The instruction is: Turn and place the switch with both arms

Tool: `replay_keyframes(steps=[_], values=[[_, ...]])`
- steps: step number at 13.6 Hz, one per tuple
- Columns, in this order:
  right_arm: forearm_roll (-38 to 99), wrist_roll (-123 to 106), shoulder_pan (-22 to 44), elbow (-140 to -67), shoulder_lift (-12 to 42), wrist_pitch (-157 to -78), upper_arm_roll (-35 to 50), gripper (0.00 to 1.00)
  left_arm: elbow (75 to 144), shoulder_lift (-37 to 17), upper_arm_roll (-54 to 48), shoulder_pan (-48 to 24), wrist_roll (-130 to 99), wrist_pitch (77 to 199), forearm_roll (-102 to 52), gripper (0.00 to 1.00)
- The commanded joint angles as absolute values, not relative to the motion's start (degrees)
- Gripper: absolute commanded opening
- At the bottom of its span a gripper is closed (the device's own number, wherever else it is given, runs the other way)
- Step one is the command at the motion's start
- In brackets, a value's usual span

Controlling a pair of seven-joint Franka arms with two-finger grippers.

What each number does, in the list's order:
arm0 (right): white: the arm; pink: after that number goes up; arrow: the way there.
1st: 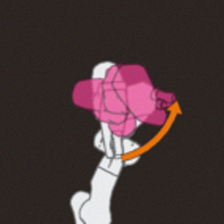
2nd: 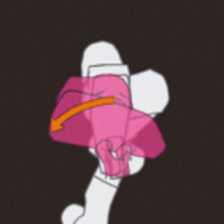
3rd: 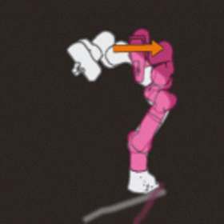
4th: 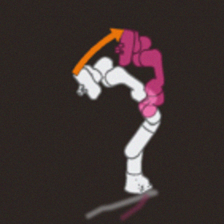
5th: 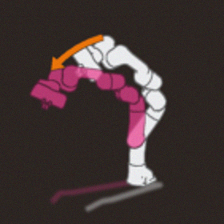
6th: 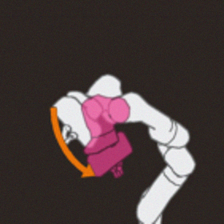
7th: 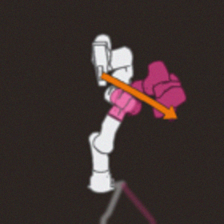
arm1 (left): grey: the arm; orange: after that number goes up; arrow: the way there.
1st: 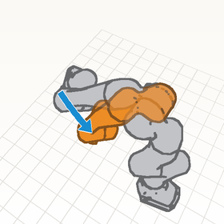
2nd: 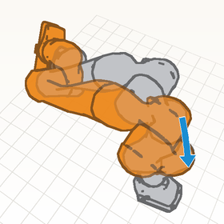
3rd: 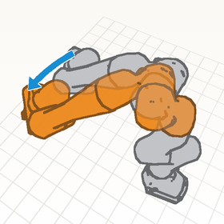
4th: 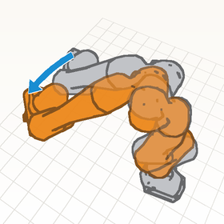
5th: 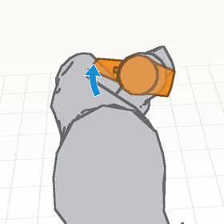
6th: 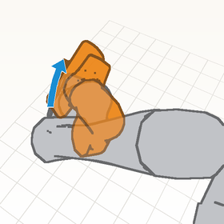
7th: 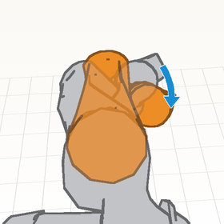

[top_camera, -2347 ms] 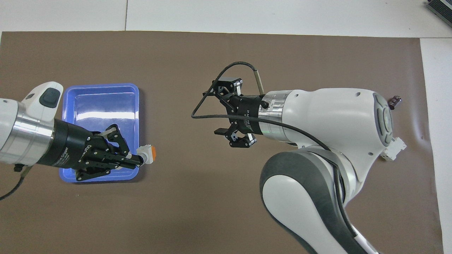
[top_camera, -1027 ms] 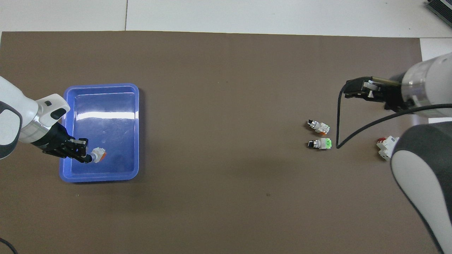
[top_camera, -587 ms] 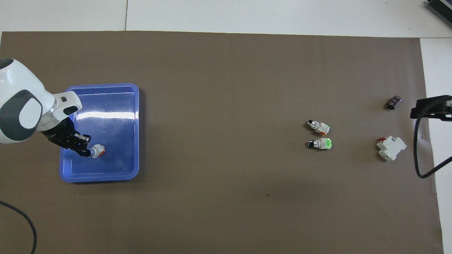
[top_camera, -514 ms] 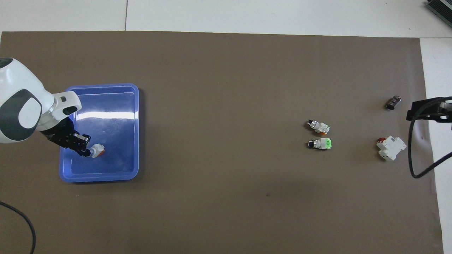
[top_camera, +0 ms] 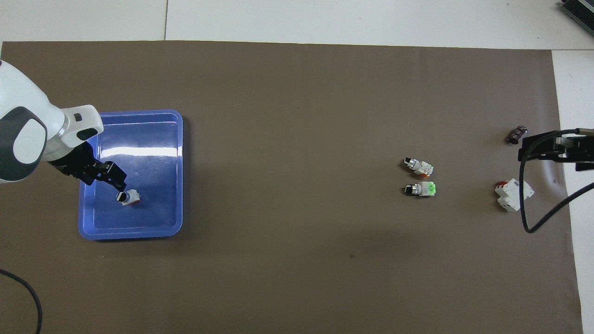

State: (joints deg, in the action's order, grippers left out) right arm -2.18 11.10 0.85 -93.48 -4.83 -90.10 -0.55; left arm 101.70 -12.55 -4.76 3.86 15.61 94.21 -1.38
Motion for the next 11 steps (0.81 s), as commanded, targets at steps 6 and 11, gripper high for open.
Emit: replay_keyframes(steps=[6, 11], values=[[-1.4, 5.6, 1.7, -93.6, -5.5, -85.3, -1.4, 1.00, 102.0, -3.2, -3.7, -1.4, 5.7, 105.6, -0.2, 0.99], [-1.9, 5.6, 4.2, -93.4, -5.5, -86.0, -4.6, 1.00, 95.1, 1.1, 6.2, -7.6, 5.5, 99.7, -0.4, 0.99]])
